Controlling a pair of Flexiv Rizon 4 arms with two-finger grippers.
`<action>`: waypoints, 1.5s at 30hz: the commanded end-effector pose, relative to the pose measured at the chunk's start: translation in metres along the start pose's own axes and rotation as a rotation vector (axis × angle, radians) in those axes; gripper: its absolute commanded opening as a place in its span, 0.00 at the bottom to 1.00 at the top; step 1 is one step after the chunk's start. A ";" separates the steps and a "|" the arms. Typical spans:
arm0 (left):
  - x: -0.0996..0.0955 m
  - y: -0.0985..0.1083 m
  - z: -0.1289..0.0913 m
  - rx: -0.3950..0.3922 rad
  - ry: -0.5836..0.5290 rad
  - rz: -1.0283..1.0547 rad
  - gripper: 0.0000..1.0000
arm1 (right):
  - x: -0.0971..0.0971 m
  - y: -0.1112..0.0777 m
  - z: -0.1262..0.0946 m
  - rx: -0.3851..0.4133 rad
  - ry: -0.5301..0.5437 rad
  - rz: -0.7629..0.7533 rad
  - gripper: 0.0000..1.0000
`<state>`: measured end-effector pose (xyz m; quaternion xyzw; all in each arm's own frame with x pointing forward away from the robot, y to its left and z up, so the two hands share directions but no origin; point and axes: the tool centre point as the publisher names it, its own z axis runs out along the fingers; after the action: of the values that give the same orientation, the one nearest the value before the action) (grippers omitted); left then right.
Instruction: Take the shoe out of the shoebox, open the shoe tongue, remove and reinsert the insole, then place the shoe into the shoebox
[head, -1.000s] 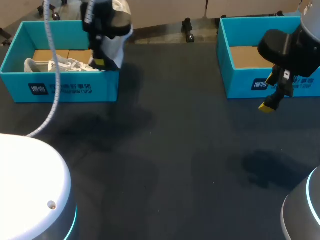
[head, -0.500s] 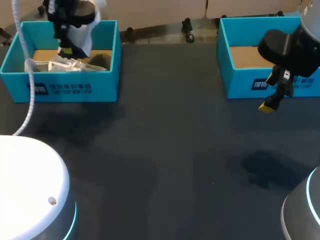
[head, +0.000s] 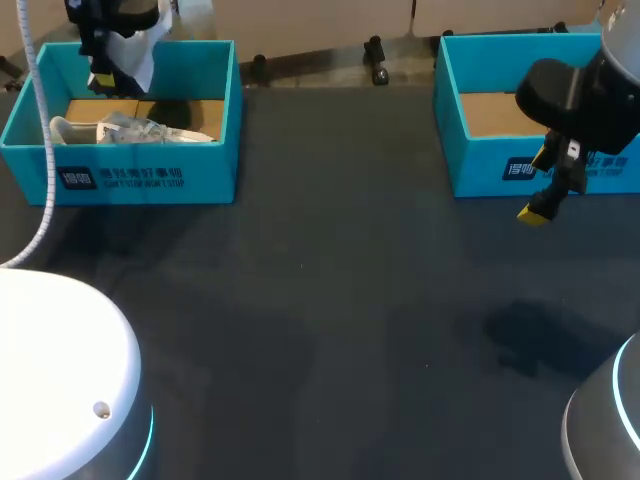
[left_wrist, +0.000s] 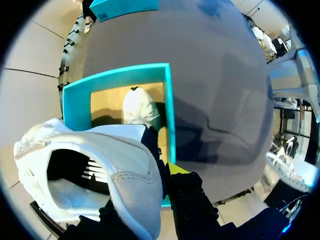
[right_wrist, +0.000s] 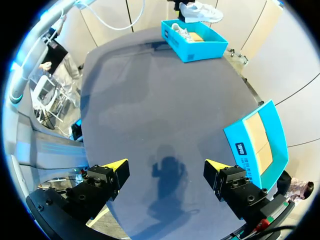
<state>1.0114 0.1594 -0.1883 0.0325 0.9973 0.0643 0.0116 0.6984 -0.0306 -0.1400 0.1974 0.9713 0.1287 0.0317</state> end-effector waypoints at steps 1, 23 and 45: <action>-0.021 0.015 0.001 0.004 0.026 -0.033 0.00 | -0.001 0.002 0.001 0.004 0.002 0.001 1.00; -0.068 0.093 0.027 -0.020 0.005 -0.081 0.00 | -0.001 0.002 0.001 0.004 0.002 0.001 1.00; -0.065 0.086 0.022 -0.140 -0.055 0.327 0.00 | -0.001 0.002 0.001 0.004 0.002 0.001 1.00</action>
<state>1.0911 0.2473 -0.2034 0.0534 0.9945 0.0889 0.0121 0.6983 -0.0306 -0.1400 0.1973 0.9713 0.1286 0.0317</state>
